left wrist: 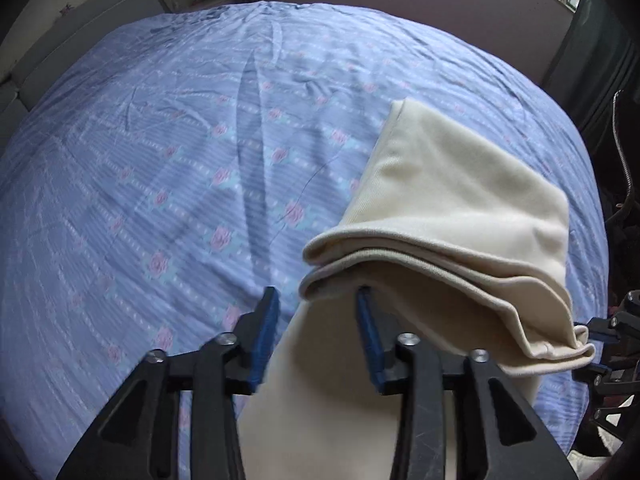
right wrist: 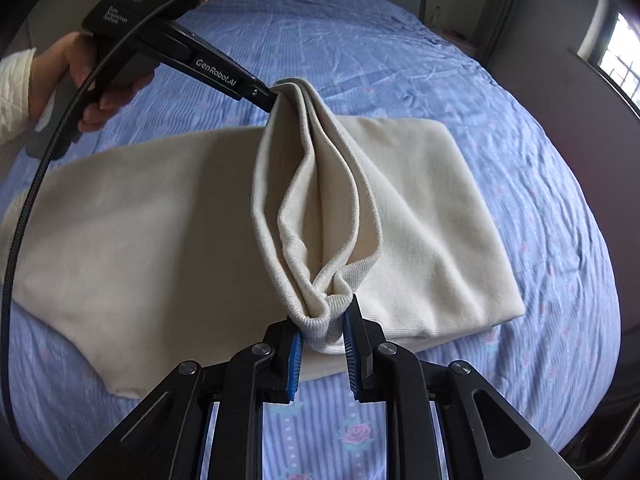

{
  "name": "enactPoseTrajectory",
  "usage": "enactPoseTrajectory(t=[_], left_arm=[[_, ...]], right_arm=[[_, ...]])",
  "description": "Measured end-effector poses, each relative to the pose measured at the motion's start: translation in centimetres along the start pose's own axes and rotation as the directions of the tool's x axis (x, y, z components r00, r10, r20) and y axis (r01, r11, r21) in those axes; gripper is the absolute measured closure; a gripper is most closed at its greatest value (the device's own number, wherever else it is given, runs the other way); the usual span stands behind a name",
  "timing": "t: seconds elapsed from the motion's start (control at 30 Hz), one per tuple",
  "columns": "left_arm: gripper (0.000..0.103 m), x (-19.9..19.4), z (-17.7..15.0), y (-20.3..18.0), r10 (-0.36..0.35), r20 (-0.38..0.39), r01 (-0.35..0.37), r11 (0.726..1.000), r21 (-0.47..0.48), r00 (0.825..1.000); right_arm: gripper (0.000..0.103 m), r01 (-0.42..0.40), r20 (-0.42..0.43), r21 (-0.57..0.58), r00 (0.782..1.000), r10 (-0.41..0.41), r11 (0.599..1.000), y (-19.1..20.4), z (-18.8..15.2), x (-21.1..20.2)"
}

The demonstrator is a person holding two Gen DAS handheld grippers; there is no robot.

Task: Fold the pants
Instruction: 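Lift the hem with both grippers and fold it over toward the waistband, then open the right gripper on the folded hem, then open the left gripper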

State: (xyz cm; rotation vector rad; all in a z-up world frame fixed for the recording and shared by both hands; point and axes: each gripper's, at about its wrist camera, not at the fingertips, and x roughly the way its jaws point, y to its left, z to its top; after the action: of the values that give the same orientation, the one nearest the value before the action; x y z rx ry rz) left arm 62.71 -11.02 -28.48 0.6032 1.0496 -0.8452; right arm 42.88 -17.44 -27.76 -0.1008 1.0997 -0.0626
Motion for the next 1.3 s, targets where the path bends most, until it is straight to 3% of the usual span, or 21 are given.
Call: enactPoseTrajectory(t=[0.1,0.17,0.27,0.37,0.43,0.5,0.53,0.7,0.83,0.87,0.9,0.93,1.0,1.03,1.1,1.2,1.3], left_arm=[[0.045,-0.9,-3.1,1.0,0.009,-0.023,-0.009,1.0,-0.025,1.0],[0.045,-1.6,-4.6,1.3,0.014,-0.035,-0.015,0.999,-0.046,0.999],[0.044,-2.9,-5.7,1.2,-0.077,-0.003,0.076,0.988,-0.135,0.997],[0.04,-3.1,-5.2,2.1,-0.199,0.089,0.217,0.928,-0.304,0.976],[0.039,-2.1,-4.7,3.2,-0.253,0.156,0.296,0.854,-0.428,0.955],[0.041,-0.4,-4.1,3.8,-0.279,0.175,0.33,0.785,-0.524,0.944],[0.042,0.6,-3.6,3.6,-0.292,0.165,0.334,0.769,-0.545,0.942],[0.055,2.8,-1.6,1.6,-0.289,0.148,0.321,0.764,-0.559,0.946],[0.061,3.8,-1.1,1.5,-0.255,0.135,0.284,0.753,-0.594,0.957],[0.068,4.0,-1.0,1.5,-0.247,0.123,0.27,0.752,-0.602,0.961],[0.083,4.2,-1.1,1.6,-0.248,0.116,0.267,0.752,-0.603,0.962],[0.088,4.0,-1.1,1.6,-0.262,0.12,0.28,0.747,-0.602,0.958],[0.089,2.3,-1.4,1.8,-0.282,0.194,0.341,0.722,-0.601,0.94],[0.09,1.1,-1.4,1.9,-0.291,0.233,0.372,0.719,-0.587,0.928],[0.09,-0.7,-1.8,2.3,-0.28,0.265,0.384,0.723,-0.575,0.923],[0.09,-0.3,-2.6,3.2,-0.253,0.219,0.334,0.73,-0.596,0.942],[0.089,1.1,-4.2,4.3,-0.24,0.182,0.3,0.699,-0.65,0.954]], right_arm=[[0.067,-0.073,-0.057,-0.024,0.996,0.071,0.997,1.2,-1.1,0.2],[0.066,-0.165,-0.067,-0.019,0.984,0.164,0.986,1.8,-1.8,-0.7],[0.066,-0.241,-0.049,0.054,0.969,0.243,0.969,1.4,-2.3,-2.3],[0.066,-0.225,0.031,0.24,0.974,0.224,0.944,-1.5,-1.9,-3.0],[0.066,-0.2,0.039,0.328,0.979,0.199,0.923,-2.9,-1.5,-2.1],[0.066,-0.176,0.016,0.358,0.983,0.183,0.917,-3.8,-1.0,-0.5],[0.066,-0.173,0.001,0.368,0.983,0.185,0.914,-4.0,-0.9,0.4],[0.068,-0.206,-0.05,0.413,0.967,0.248,0.887,-4.3,-1.2,3.3],[0.068,-0.22,-0.071,0.385,0.961,0.266,0.896,-3.0,-1.8,4.5],[0.068,-0.219,-0.082,0.382,0.96,0.269,0.898,-2.8,-2.0,4.9],[0.068,-0.221,-0.088,0.38,0.958,0.273,0.898,-2.5,-2.1,5.2],[0.068,-0.224,-0.093,0.375,0.957,0.276,0.9,-2.4,-2.1,5.4],[0.068,-0.23,-0.099,0.367,0.954,0.284,0.901,-2.2,-2.1,5.5],[0.07,-0.242,-0.101,0.367,0.949,0.297,0.898,-2.2,-2.1,5.3],[0.071,-0.288,-0.101,0.374,0.932,0.347,0.882,-2.1,-1.8,5.2],[0.071,-0.3,-0.111,0.343,0.928,0.355,0.89,-1.2,-1.0,5.8],[0.071,-0.305,-0.132,0.336,0.921,0.366,0.891,-0.6,-0.6,6.3]])
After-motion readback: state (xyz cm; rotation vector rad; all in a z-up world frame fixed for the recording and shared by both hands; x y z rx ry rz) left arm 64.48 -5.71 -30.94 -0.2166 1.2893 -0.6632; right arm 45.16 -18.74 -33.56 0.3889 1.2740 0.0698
